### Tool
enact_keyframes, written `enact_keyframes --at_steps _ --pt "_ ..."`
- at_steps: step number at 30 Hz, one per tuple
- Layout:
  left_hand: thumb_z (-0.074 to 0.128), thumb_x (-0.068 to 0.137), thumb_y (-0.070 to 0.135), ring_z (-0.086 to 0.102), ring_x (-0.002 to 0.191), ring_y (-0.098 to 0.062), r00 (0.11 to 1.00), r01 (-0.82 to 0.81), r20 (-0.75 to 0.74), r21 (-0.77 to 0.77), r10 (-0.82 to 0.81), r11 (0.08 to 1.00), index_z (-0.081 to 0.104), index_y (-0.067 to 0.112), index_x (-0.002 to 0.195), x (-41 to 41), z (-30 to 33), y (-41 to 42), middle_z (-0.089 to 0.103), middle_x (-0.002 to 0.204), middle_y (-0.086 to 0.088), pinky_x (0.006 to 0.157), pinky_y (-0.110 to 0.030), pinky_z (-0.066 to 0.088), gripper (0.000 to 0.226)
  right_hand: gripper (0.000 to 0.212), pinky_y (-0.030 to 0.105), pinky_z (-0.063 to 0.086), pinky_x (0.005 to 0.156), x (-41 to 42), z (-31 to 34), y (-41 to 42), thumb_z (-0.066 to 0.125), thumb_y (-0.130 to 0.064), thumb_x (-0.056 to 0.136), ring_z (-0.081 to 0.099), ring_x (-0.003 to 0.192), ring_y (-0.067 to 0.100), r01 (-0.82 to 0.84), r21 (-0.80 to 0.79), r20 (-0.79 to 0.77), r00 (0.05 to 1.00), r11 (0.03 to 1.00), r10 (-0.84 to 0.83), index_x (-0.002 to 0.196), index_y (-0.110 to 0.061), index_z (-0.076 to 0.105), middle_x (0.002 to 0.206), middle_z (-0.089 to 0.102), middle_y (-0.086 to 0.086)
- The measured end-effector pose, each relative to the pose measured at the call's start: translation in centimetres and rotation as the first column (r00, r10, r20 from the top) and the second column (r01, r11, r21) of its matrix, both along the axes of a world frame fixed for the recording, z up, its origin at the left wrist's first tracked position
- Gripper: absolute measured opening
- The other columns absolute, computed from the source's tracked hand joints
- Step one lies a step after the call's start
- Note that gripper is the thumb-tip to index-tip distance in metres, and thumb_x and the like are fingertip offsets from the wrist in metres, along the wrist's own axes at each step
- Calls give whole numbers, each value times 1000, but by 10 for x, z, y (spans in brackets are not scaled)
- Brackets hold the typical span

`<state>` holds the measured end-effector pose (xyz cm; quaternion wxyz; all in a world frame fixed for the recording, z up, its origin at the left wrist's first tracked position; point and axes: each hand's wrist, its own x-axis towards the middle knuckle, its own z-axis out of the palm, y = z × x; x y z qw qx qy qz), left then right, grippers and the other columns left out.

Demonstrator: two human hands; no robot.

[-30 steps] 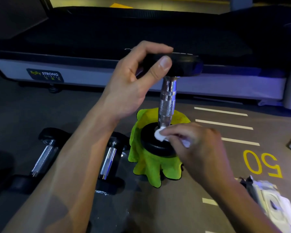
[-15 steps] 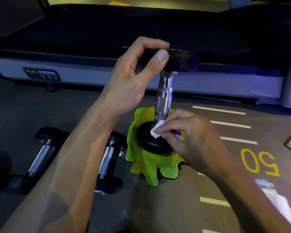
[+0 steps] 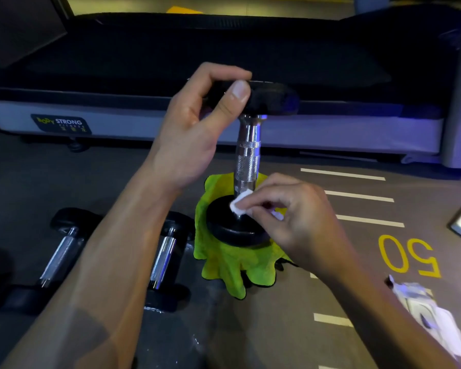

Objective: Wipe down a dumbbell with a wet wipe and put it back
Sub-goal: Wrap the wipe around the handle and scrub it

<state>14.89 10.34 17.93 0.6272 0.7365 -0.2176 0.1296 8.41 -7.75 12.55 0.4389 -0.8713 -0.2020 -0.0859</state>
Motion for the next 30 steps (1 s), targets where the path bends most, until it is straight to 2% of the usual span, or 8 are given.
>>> enact_keyframes --at_steps 4,8,11,15,21,25,28,30 --pt "56 106 26 49 73 4 1000 -14 -5 -8 14 1000 63 23 117 0 -1 1 57 78 24 72 -11 39 13 20 19 50 78 5 2 9 74 2 90 66 89 9 49 47 251 966 998 -59 100 -13 82 98 71 -4" --pt "55 108 22 51 73 6 1000 -18 1 11 18 1000 62 20 119 -1 -1 1 59 77 26 71 -8 39 13 20 19 48 86 32 19 7 66 4 96 60 97 5 104 102 439 888 989 -139 109 -6 78 103 60 -3" --pt "57 105 30 50 77 5 1000 -24 -18 -13 23 1000 64 25 116 1 0 3 59 83 23 75 -12 40 13 25 26 50 90 14 -11 10 66 11 91 65 100 15 70 13 422 904 997 -69 103 -7 79 106 67 0" --pt "58 102 34 51 91 -3 1000 2 2 -15 -2 1000 64 26 118 -4 0 0 61 97 9 84 -18 42 19 24 21 49 85 0 -16 10 69 4 90 65 92 21 40 -87 379 926 995 -4 102 -13 81 102 69 0" --pt "57 107 26 53 81 5 1000 -28 7 3 28 1000 63 22 120 -3 -1 3 61 85 23 78 -11 41 14 28 23 49 85 22 7 26 63 12 92 64 95 19 177 121 475 853 977 -214 108 -5 78 105 64 2" --pt "59 105 32 50 80 4 998 -51 -22 -24 50 998 65 26 118 -2 -3 2 57 82 24 80 -14 39 15 28 25 51 86 -2 -19 26 66 12 90 64 99 16 118 135 351 923 984 -159 103 -9 80 106 64 -6" --pt "60 103 36 51 83 3 998 -66 -14 -7 66 998 66 27 117 0 -1 -4 57 85 21 81 -18 40 17 23 14 45 81 16 -1 32 68 2 94 60 90 -3 184 268 282 924 946 -260 107 -12 80 99 63 -6" --pt "59 105 30 54 88 2 998 -66 -5 11 66 998 65 23 119 0 1 -6 60 91 19 84 -18 43 17 18 14 45 75 30 15 38 69 -1 93 60 80 0 239 410 205 916 880 -344 102 -12 80 92 61 -6"
